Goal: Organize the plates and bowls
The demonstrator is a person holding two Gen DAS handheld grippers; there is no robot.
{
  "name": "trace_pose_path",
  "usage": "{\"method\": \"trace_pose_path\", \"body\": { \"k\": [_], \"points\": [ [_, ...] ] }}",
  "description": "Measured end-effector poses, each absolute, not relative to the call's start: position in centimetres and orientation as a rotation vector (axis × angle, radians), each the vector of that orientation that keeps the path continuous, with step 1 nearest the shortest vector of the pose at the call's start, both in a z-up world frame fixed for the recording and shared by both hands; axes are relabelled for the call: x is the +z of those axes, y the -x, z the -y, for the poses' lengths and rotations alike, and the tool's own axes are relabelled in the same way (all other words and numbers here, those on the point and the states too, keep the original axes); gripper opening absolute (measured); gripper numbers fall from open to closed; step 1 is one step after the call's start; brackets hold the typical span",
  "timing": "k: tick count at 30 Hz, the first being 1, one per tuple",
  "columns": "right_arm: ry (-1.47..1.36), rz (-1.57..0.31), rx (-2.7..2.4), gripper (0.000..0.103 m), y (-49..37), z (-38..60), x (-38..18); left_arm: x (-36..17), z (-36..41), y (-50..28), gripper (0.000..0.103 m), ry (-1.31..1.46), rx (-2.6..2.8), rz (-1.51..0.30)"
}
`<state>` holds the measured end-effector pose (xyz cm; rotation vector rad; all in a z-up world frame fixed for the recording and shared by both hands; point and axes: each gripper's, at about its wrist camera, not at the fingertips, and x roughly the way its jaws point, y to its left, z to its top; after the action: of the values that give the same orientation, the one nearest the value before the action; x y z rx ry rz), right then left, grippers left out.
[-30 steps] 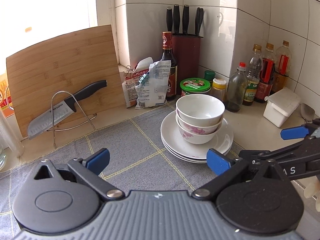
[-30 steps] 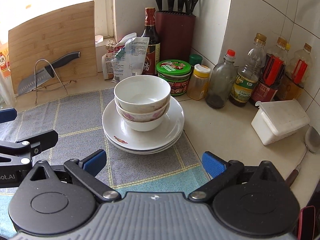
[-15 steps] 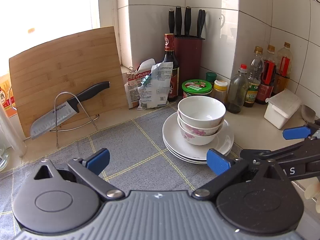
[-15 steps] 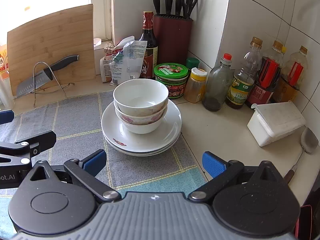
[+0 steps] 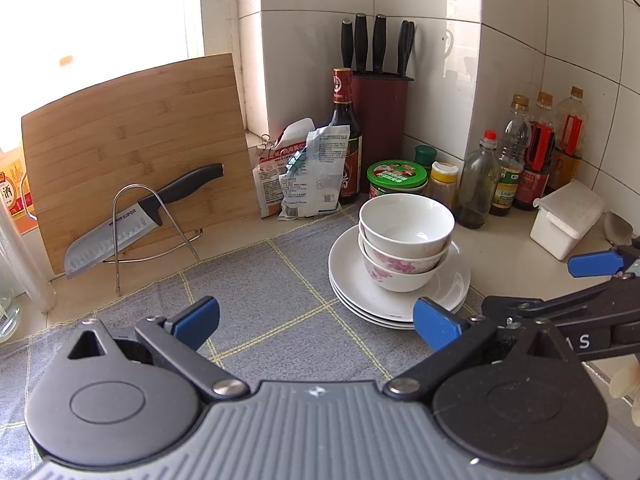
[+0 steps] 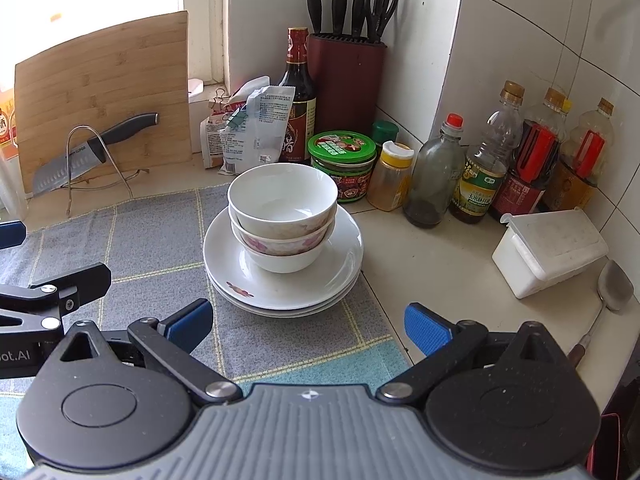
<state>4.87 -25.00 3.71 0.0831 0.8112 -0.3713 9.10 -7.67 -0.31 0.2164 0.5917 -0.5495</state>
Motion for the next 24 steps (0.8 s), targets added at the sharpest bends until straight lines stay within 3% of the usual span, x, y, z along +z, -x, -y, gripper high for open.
{"method": "trace_pose_path", "body": {
  "k": [24],
  "points": [
    [-0.081,-0.809,-0.388,0.103,-4.62,25.2,4.04,-0.11,7.96,-9.11,0.102,-0.227,-0.556,-0.592]
  ]
}}
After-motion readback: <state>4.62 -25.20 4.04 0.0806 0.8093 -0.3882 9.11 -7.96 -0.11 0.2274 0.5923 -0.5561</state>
